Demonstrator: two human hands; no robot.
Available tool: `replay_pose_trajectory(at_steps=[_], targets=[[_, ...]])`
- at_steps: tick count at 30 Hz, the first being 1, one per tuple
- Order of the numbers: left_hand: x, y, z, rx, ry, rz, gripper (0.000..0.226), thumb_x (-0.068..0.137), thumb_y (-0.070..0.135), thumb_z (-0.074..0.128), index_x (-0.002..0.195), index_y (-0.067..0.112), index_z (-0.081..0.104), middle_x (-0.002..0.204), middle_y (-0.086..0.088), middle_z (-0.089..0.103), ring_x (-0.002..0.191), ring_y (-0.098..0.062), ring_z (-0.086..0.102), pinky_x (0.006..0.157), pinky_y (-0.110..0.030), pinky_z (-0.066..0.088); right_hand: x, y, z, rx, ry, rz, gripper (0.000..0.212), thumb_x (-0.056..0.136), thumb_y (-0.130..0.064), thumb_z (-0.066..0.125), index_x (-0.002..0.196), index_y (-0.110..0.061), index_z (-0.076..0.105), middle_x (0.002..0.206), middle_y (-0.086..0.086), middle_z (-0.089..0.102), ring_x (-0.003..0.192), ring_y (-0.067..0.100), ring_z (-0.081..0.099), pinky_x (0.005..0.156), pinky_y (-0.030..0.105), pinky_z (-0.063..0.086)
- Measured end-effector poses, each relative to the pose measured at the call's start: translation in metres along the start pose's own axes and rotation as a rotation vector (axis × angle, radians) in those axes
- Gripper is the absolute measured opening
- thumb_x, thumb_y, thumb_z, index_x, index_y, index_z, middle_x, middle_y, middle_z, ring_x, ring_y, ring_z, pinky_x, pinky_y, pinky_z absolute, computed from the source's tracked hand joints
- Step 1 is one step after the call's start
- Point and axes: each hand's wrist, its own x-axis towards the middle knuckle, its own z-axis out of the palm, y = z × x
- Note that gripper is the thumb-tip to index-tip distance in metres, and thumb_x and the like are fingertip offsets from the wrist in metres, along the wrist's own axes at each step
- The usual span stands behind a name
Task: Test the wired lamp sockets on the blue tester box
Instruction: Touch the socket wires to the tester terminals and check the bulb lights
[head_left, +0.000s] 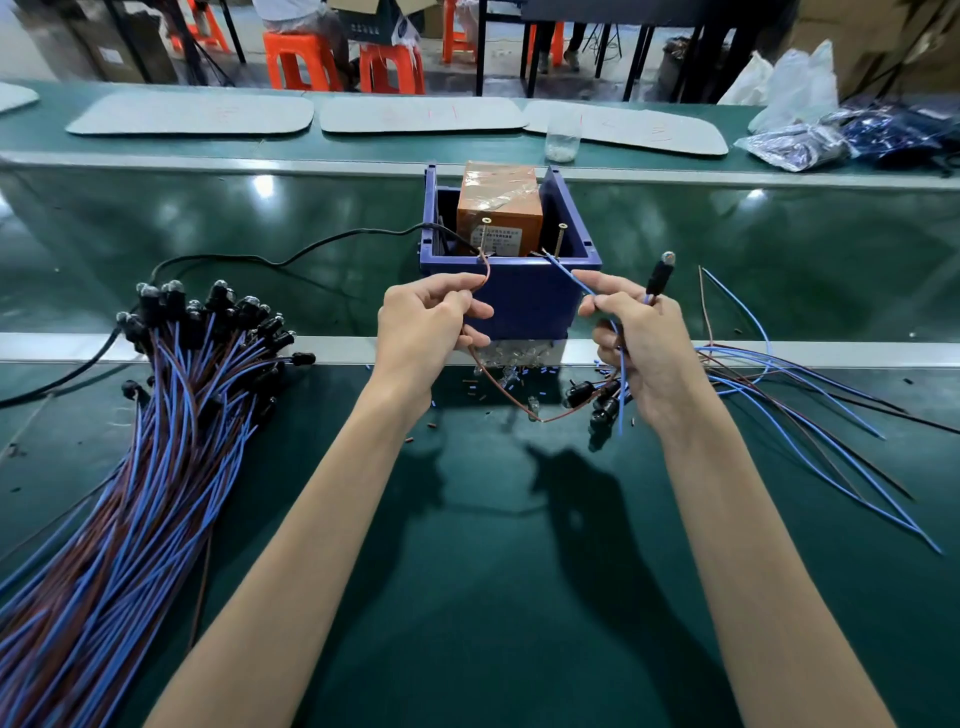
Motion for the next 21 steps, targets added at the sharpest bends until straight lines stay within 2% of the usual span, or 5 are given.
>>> replay_pose_trajectory(at_steps=[7, 10, 12, 17, 21], targets=[[-0.001, 0.005, -0.003, 0.038, -0.142, -0.037, 0.028, 0.088, 0.0, 0.047, 0.077, 0.016, 0.068, 0.061, 0.003, 0.07, 0.049, -0.009, 0.064, 0.047, -0.012, 0.044, -0.004, -0.011, -0.01, -0.4, -0.047, 0.096, 0.038, 0.101, -0.038, 0.039, 0.09, -0.02, 0.07, 0.068, -0.008, 0.069, 0.057, 0.003, 0.055, 0.051, 0.017, 0.038], [-0.003, 0.006, -0.007, 0.178, -0.44, -0.023, 0.034, 0.083, -0.004, 0.043, 0.065, 0.015, 0.064, 0.061, 0.0, 0.069, 0.057, -0.01, 0.066, 0.053, -0.015, 0.047, -0.005, -0.015, -0.019, -0.649, 0.039, 0.063, 0.056, 0.097, -0.057, 0.034, 0.078, -0.019, 0.071, 0.083, -0.002, 0.071, 0.08, 0.011, 0.06, 0.077, 0.028, 0.042], [-0.006, 0.005, -0.01, 0.304, -0.711, -0.004, 0.035, 0.081, -0.005, 0.043, 0.065, 0.015, 0.067, 0.065, -0.002, 0.071, 0.062, -0.009, 0.067, 0.057, -0.016, 0.048, -0.006, -0.022, -0.027, -0.683, 0.103, 0.031, 0.064, 0.094, -0.062, 0.032, 0.07, -0.016, 0.069, 0.076, 0.0, 0.07, 0.08, 0.015, 0.061, 0.08, 0.032, 0.044], [-0.012, 0.006, -0.017, 0.55, -1.214, -0.076, 0.033, 0.079, 0.012, 0.045, 0.091, 0.022, 0.075, 0.09, 0.004, 0.075, 0.092, -0.009, 0.069, 0.067, -0.018, 0.054, -0.012, -0.042, -0.041, -0.525, 0.154, -0.114, 0.05, 0.1, -0.043, 0.039, 0.067, -0.015, 0.063, 0.063, 0.001, 0.063, 0.046, 0.004, 0.054, 0.046, 0.012, 0.04], [-0.01, 0.009, -0.023, 0.613, -1.121, -0.032, 0.032, 0.074, 0.024, 0.05, 0.092, 0.032, 0.075, 0.094, 0.009, 0.075, 0.099, -0.018, 0.067, 0.088, -0.038, 0.051, -0.016, -0.051, -0.042, -0.417, 0.339, -0.367, 0.034, 0.099, -0.029, 0.044, 0.072, -0.018, 0.062, 0.085, 0.006, 0.066, 0.073, 0.012, 0.062, 0.077, 0.027, 0.053]])
